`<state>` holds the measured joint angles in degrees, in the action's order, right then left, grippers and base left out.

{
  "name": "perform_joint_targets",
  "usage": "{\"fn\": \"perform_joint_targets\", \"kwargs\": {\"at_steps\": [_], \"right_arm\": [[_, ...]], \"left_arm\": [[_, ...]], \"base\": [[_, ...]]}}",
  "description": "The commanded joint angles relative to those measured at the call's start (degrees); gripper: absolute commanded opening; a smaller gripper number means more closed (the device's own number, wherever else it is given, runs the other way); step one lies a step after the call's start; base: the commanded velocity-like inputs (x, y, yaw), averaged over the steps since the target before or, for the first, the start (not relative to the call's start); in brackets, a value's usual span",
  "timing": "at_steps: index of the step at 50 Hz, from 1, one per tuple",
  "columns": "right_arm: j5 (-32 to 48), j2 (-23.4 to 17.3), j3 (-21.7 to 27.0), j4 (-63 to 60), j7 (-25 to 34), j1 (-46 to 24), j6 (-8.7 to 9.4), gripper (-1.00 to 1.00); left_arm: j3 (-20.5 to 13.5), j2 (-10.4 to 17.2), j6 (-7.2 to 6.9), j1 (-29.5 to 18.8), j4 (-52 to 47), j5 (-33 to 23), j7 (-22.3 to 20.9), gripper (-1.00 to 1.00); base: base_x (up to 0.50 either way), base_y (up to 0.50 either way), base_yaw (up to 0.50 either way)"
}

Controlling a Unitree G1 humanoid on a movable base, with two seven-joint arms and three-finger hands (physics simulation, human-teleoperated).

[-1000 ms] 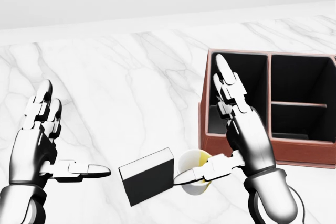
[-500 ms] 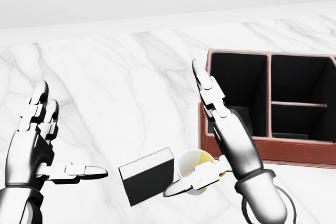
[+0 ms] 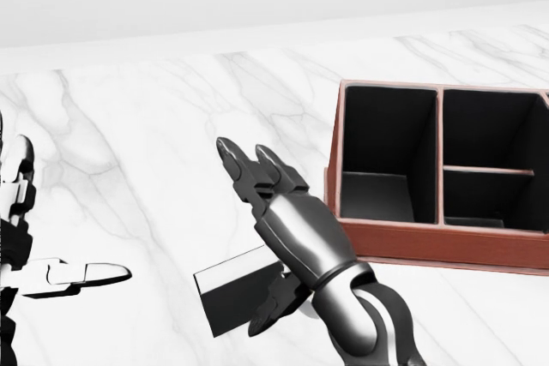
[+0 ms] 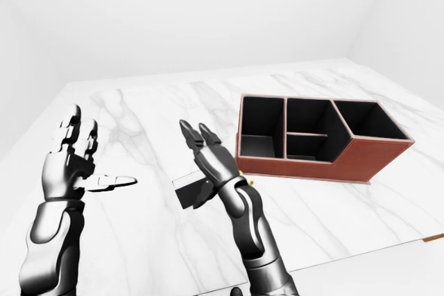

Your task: Pick up the book and place it in the caddy.

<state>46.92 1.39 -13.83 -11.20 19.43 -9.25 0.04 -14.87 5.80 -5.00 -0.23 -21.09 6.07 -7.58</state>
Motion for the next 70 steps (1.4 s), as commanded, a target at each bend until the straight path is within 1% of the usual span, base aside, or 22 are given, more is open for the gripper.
{"fn": "perform_joint_targets", "kwargs": {"at_steps": [1,2,4,10,12,14,16,17,20,23,25,31,38,40,44,45,56,60,64,70], "right_arm": [[16.79,2.66,-2.27,13.33,-2.72,-5.69,-5.04,1.00],[17.05,2.85,-2.06,13.52,-2.74,-5.72,-5.04,1.00],[19.61,3.39,-2.17,16.74,-4.09,-7.58,-5.04,1.00],[23.63,4.52,-1.41,21.65,-6.30,-10.82,-5.04,1.00],[24.85,4.38,-1.35,23.15,-6.96,-11.56,-5.04,1.00],[25.28,4.79,-1.22,21.70,-4.66,-11.56,-5.04,1.00],[25.91,4.58,-1.08,23.17,-5.53,-12.04,-5.04,1.00],[26.33,4.78,-1.15,21.95,-4.23,-12.04,-5.04,1.00],[27.63,4.83,-1.38,21.63,-3.37,-12.14,-5.04,1.00],[28.79,4.96,-1.74,22.79,-3.83,-11.85,-5.04,1.00],[29.60,4.98,-2.00,25.06,-5.38,-11.81,-5.04,1.00],[31.30,5.88,-2.68,27.31,-5.94,-11.94,-5.04,1.00],[33.00,6.21,-2.71,34.19,-9.73,-13.54,-5.04,1.00],[33.58,6.17,-2.57,37.81,-11.93,-14.48,-5.04,1.00],[34.33,6.48,-2.41,41.75,-13.61,-15.96,-5.04,1.00],[34.60,6.56,-2.29,44.65,-15.35,-16.89,-5.04,1.00],[34.44,7.22,-1.23,57.21,-21.26,-22.54,-5.04,1.00],[34.38,7.76,-1.23,62.76,-24.43,-24.49,-5.04,1.00],[34.30,8.28,-1.42,63.79,-24.68,-24.85,-5.04,1.00],[34.14,8.43,-1.13,69.29,-27.51,-26.95,-5.04,1.00]], "left_arm": [[-5.42,0.76,0.00,1.43,-5.80,3.72,-0.71,1.00],[-5.48,0.76,0.00,1.43,-5.80,3.74,-0.73,1.00],[-6.99,0.96,0.00,1.91,-5.74,4.53,-1.01,1.00],[-8.87,1.01,0.00,2.80,-5.37,5.44,-1.58,1.00],[-9.15,0.89,0.00,3.15,-5.15,5.52,-1.78,1.00],[-9.45,0.82,0.00,3.40,-4.60,5.62,-2.02,1.00],[-9.69,0.83,0.00,3.49,-4.71,5.82,-2.02,1.00],[-9.85,0.82,0.00,3.58,-4.90,5.97,-2.04,1.00],[-10.03,0.63,0.00,3.89,-5.38,6.13,-2.06,1.00],[-10.03,0.43,0.00,4.12,-5.11,6.08,-2.18,1.00],[-10.03,0.35,0.00,4.24,-5.05,6.08,-2.23,1.00],[-9.99,0.13,0.00,4.55,-5.59,6.18,-2.36,1.00],[-9.81,-0.08,0.00,4.73,-4.91,6.10,-2.67,1.00],[-9.80,-0.12,0.00,4.86,-4.67,6.11,-2.76,1.00],[-10.02,-0.16,0.00,5.14,-4.57,6.22,-2.98,1.00],[-10.18,-0.16,0.00,5.24,-4.38,6.30,-3.10,1.00],[-10.57,-0.16,0.00,5.46,-3.67,6.35,-3.47,1.00],[-10.32,-0.35,0.00,5.61,-3.30,6.19,-3.59,1.00],[-10.09,-0.56,0.00,5.94,-3.48,6.11,-3.64,1.00],[-10.08,-0.65,0.00,6.02,-3.46,6.21,-3.79,1.00]], "base": [[0.00,0.00,0.00],[0.00,0.00,0.00],[0.00,0.00,0.00],[0.00,0.00,0.00],[0.00,0.00,0.00],[0.00,0.00,0.00],[0.00,0.00,0.00],[0.00,0.00,0.00],[0.00,0.00,0.00],[0.00,0.00,0.00],[0.00,0.00,0.00],[0.00,0.00,0.00],[0.00,0.00,0.00],[0.00,0.00,0.00],[0.00,0.00,0.00],[0.00,0.00,0.00],[0.00,0.00,0.00],[0.00,0.00,0.00],[0.00,0.00,0.00],[0.00,0.00,0.00]]}}
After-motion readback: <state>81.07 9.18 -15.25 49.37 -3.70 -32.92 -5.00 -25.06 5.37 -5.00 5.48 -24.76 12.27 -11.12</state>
